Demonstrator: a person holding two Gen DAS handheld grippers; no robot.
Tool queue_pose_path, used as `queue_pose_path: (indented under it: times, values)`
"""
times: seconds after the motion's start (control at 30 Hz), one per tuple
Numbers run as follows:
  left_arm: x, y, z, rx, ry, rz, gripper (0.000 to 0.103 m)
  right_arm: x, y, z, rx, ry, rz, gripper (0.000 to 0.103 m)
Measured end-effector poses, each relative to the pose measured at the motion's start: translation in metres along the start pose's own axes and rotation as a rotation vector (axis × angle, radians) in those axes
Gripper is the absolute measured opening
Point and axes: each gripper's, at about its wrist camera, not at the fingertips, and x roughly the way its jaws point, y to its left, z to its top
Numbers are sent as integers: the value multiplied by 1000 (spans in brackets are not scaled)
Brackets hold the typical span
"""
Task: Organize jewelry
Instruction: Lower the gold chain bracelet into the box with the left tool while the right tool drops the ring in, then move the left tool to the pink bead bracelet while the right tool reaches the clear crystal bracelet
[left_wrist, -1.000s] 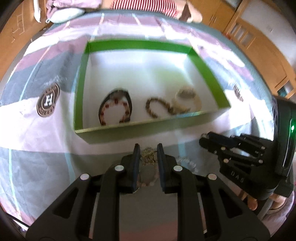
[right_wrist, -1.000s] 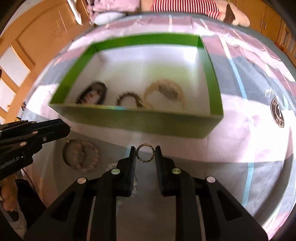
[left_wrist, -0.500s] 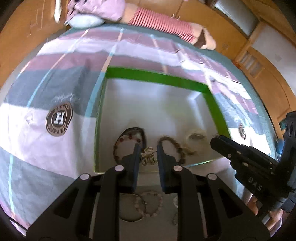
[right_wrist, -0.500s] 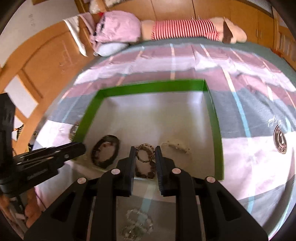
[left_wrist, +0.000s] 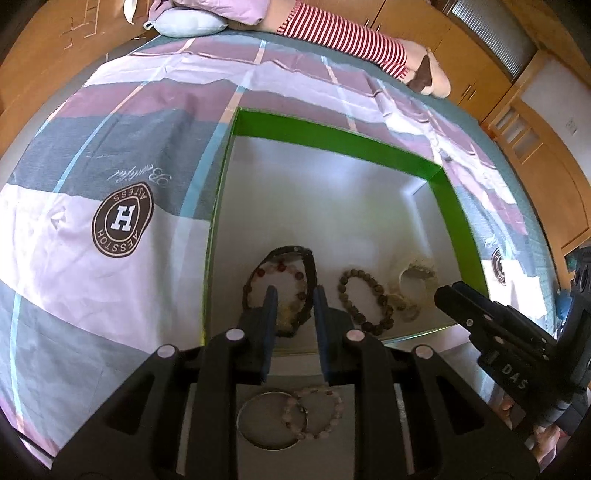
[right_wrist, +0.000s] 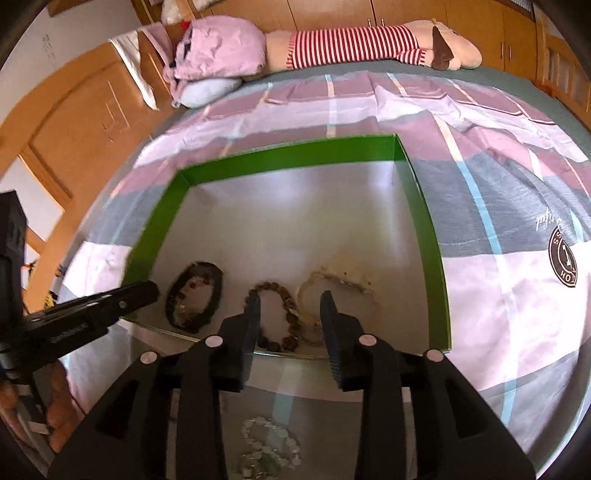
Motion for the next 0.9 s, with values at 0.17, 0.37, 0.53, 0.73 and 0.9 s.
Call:
queue_pose_path:
  times: [0.17, 0.37, 0.53, 0.73, 0.9]
  values:
    - [-9, -7, -2, 26, 20, -1, 22, -16, 7, -5, -30, 19, 61, 34]
    - [-26, -12, -35, 144, 122, 66, 22, -7, 33, -46, -242, 212, 19, 34]
    - [11, -9, -53, 167, 267, 146, 22, 29, 28, -61, -226, 351, -71, 34]
    - [23, -15, -58, 188, 308, 156, 32, 34, 22, -62, -221, 386, -94, 34]
    - [32, -16, -63, 194, 333, 173, 33, 37, 21, -61, -229, 406, -102, 34]
